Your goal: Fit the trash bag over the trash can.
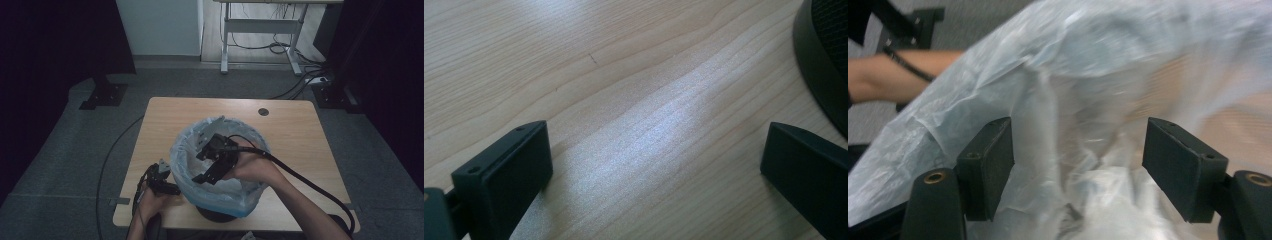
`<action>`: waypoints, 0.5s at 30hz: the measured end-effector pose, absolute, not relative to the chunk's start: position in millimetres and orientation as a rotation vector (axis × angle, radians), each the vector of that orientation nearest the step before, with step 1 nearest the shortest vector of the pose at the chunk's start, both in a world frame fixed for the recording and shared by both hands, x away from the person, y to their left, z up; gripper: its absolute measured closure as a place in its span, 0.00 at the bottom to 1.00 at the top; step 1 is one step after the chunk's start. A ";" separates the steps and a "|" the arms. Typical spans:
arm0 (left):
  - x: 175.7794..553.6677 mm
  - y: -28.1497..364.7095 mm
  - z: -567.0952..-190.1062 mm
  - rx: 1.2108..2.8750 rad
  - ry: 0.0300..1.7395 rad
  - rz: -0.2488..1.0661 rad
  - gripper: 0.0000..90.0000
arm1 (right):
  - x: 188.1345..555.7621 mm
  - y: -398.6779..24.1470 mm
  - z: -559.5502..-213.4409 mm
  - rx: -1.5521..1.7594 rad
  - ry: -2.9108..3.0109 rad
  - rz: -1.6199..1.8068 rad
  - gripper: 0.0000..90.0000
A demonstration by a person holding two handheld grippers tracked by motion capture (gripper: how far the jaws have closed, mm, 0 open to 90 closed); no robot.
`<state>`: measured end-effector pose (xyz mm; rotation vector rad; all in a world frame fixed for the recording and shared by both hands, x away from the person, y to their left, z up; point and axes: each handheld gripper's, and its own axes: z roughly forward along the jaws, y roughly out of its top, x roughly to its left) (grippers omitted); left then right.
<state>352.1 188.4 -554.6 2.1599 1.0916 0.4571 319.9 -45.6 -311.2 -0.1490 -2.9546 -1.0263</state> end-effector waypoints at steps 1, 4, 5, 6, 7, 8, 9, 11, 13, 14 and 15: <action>352.1 188.4 -554.6 2.160 1.092 0.457 0.00 | 318.8 -42.4 -315.4 -0.142 -2.961 -1.000 0.32; 352.1 188.4 -554.6 2.159 1.092 0.457 0.00 | 320.1 -35.9 -328.3 -0.170 -2.993 -0.909 0.32; 352.1 188.4 -554.6 2.160 1.092 0.457 0.00 | 321.5 -34.4 -332.6 -0.174 -2.993 -0.873 0.32; 352.1 188.4 -554.6 2.160 1.092 0.457 0.00 | 322.2 -32.6 -337.5 -0.177 -3.002 -0.835 0.31; 352.1 188.4 -554.6 2.159 1.092 0.457 0.00 | 322.4 -30.9 -342.4 -0.173 -3.019 -0.791 0.31; 352.1 188.4 -554.6 2.159 1.092 0.457 0.00 | 322.4 -29.5 -346.5 -0.167 -3.027 -0.750 0.31; 352.1 188.5 -554.6 2.160 1.091 0.457 0.00 | 322.4 -28.5 -349.3 -0.154 -3.031 -0.714 0.31; 352.1 188.4 -554.6 2.160 1.092 0.457 0.00 | 322.1 -28.5 -349.0 -0.139 -3.045 -0.708 0.30; 352.1 188.4 -554.6 2.159 1.092 0.457 0.00 | 323.1 -31.5 -342.0 -0.155 -3.037 -0.770 0.30; 352.1 188.4 -554.6 2.159 1.092 0.457 0.00 | 324.2 -34.2 -336.7 -0.156 -3.026 -0.815 0.29; 352.1 188.4 -554.6 2.160 1.092 0.457 0.00 | 325.5 -37.4 -330.8 -0.160 -3.019 -0.862 0.29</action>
